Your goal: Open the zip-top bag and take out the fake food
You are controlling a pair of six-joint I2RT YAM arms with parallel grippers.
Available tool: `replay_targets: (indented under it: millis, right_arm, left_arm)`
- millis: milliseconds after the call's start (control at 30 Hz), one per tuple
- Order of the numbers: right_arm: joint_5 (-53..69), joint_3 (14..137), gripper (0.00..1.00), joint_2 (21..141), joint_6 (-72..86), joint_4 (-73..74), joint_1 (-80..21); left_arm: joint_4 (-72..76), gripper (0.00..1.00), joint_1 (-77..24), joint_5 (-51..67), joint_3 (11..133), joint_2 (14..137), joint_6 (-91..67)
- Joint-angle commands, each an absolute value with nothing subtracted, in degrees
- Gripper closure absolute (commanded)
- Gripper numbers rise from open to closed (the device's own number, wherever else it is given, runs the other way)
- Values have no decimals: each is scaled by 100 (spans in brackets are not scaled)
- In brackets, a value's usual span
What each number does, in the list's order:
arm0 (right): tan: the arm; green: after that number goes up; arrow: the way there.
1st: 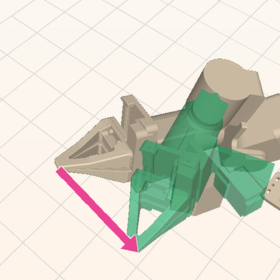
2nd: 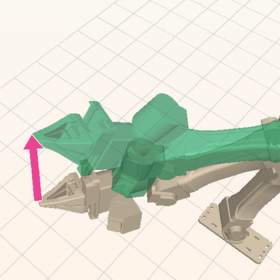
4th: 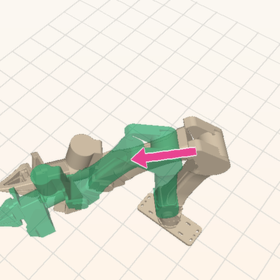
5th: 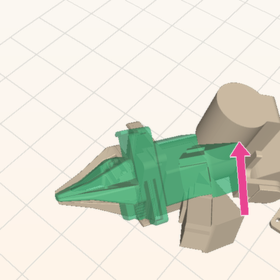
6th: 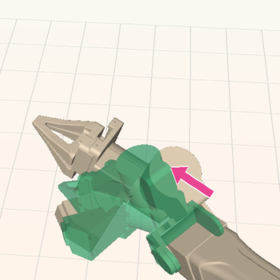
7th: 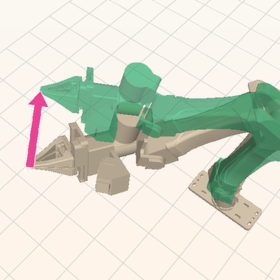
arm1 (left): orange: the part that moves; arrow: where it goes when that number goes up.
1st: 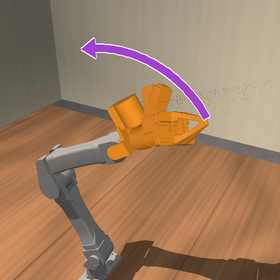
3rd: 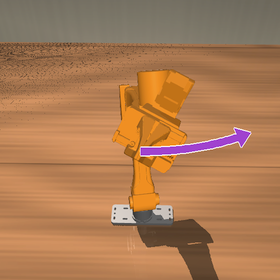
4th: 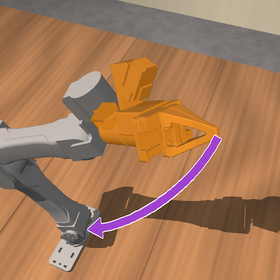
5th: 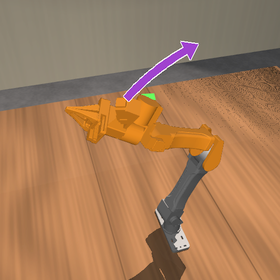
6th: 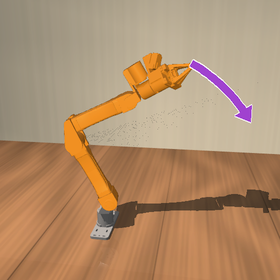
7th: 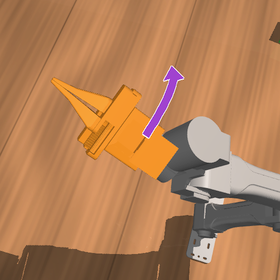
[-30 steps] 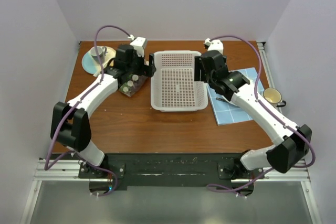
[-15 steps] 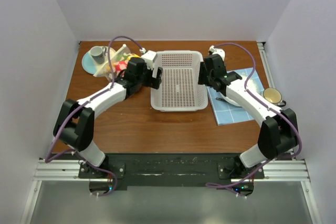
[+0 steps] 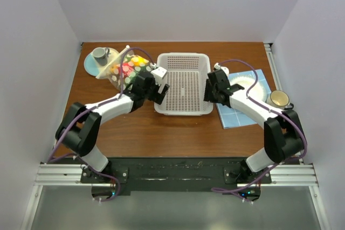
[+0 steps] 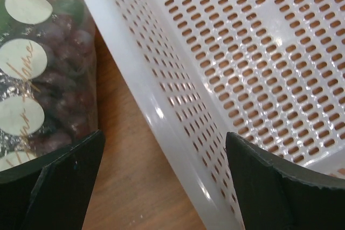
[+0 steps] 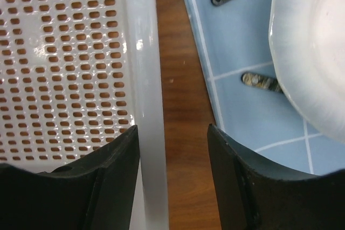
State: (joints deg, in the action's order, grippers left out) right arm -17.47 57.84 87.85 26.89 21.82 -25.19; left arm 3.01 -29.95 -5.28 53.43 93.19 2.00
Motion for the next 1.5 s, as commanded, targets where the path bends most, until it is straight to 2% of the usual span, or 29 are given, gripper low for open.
replay_targets:
  millis: [0, 133, 333, 567, 767, 900, 933, 967, 1067, 1267, 1367, 1467]
  right_arm:
    - [-1872, 5363, 46, 8034, 3014, 2566, -2531]
    - [-1855, 4984, 46, 7341, 3181, 2838, -2584]
    - [-1749, 4694, 46, 6935, 3313, 3155, -2593]
    - [-1688, 4395, 46, 6873, 3357, 3340, -2601]
    - [-1661, 4245, 44, 6794, 3410, 3340, -2602]
    - [-1661, 4412, 36, 6803, 3366, 3436, -2602]
    - [-1661, 4473, 32, 6811, 3331, 3506, -2602]
    - [-1679, 4648, 23, 6820, 3314, 3542, -2610]
    - [-1775, 5121, 13, 6777, 3252, 3761, -2610]
    - [-1881, 6115, 9, 6759, 3120, 4122, -2610]
    - [-1881, 6380, 9, 6724, 3129, 4184, -2672]
    - [-1811, 6364, 10, 6592, 3164, 4061, -2759]
  left_arm:
    - [237, 0, -3146, -642, 4782, 8693, 685]
    - [89, 0, -3331, -651, 4290, 8210, 782]
    - [-614, 0, -3463, -352, 4061, 7718, 685]
    - [-1326, 0, -3533, 132, 4139, 7251, 791]
    - [-2188, 0, -3700, 1081, 4570, 7190, 1002]
    - [-2556, 0, -3779, 1580, 4702, 7119, 1186]
    - [-2636, 0, -3779, 1660, 4824, 7110, 1230]
    - [-2706, 0, -3779, 1705, 4903, 7084, 1257]
    - [-2760, 0, -3753, 1303, 5404, 6909, 1195]
    - [-2418, 0, -2630, 537, 6889, 7162, 1292]
    - [-1838, 0, -1725, 106, 7303, 7680, 1195]
    - [-1731, 0, -706, 281, 7873, 8672, 1108]
